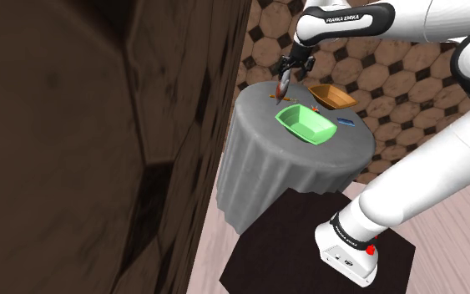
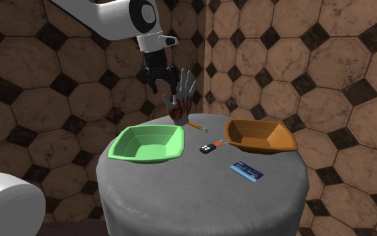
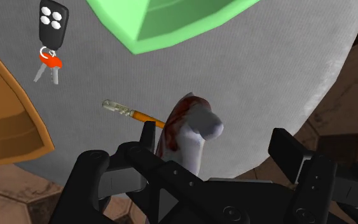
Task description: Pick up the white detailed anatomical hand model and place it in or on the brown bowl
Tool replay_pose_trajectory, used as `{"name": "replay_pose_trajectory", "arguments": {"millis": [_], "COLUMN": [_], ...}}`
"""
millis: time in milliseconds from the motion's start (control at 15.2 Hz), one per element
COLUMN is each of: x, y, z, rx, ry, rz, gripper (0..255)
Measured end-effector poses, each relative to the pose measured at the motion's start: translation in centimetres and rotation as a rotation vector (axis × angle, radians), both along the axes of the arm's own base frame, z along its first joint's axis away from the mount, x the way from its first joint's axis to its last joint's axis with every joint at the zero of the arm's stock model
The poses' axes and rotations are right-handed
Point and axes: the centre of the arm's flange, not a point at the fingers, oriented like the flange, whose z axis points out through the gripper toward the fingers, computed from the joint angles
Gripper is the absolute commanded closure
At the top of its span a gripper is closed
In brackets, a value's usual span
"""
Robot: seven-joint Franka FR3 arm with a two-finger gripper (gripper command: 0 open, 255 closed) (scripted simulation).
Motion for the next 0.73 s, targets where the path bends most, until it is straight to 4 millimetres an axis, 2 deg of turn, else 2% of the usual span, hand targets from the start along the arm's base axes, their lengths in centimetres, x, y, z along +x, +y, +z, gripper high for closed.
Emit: {"name": "replay_pose_trajectory", "arguments": {"millis": [330,726], "x": [0.3,0.3], "y": [-0.5,-0.6], "z": [-2.5,-2.8], "rx": [-0.001,-0.001], "ry": [0.0,-0.001], "rz": [-0.001,-0.001], "gripper": [0,0]}}
